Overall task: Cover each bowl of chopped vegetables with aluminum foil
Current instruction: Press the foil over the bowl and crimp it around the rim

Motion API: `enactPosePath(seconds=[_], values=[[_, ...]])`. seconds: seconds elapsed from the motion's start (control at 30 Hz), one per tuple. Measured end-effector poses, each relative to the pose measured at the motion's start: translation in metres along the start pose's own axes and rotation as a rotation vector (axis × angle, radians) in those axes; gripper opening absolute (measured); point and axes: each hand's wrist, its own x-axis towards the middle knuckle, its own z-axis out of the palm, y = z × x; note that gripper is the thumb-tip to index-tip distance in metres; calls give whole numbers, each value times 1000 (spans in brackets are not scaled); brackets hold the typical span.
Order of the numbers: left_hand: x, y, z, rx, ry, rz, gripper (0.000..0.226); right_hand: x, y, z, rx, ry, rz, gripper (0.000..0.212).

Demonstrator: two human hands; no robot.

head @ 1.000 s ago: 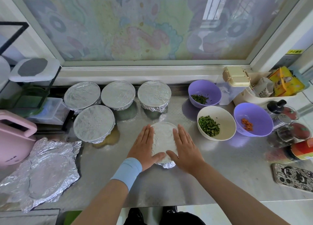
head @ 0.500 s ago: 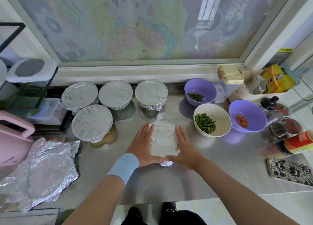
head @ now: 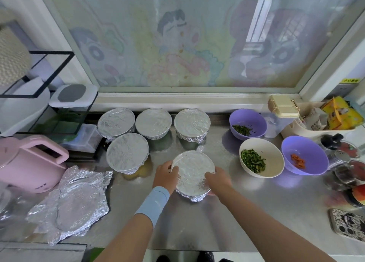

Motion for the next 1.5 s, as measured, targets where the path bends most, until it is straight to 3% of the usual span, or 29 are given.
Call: enactPosePath(seconds=[0.07, 0.33, 0.4, 0.5, 0.63, 0.7, 0.83, 0.97, 1.03, 1.13, 1.2, 1.3, 1.43, 1.5], values=[[7, 0, -12, -51, 33, -31, 14, -2, -18, 8, 37, -46, -16, 50], [33, -12, -46, -159, 133, -137, 12, 14, -71, 35, 97, -169, -135, 34], [39, -21, -46, -173, 98, -157, 15, 13, -73, 36, 155, -121, -71, 31], [49, -32, -43, -176, 75, -170, 20, 8, -64, 40, 189, -79, 91, 11], [54, -32, -38, -201, 73, -171, 22, 3, -60, 60, 569, -170, 242, 11], [40, -15, -44, -173, 75, -150, 17, 3, -63, 67, 628, -151, 255, 11], [28, -3, -51, 6, 95, -124, 22, 3, -65, 70, 526, -132, 238, 18], [26, 7, -67, 460, 18, -112, 31, 14, -65, 71, 386, 26, 238, 63], [32, 16, -75, 639, 75, -12, 33, 17, -64, 68, 335, 83, 245, 65], [49, 25, -74, 568, 96, 111, 31, 12, -63, 69, 458, 23, 307, 66], [57, 26, -67, 493, -2, 106, 46, 12, -58, 74, 535, -18, 286, 58], [60, 20, -58, 412, -71, 38, 57, 19, -57, 74, 476, 12, 211, 52], [51, 4, -59, 395, -20, 73, 44, 36, -59, 63, 392, 31, 135, 49], [46, 2, -64, 526, -42, 109, 44, 35, -66, 50, 317, 12, 78, 43]])
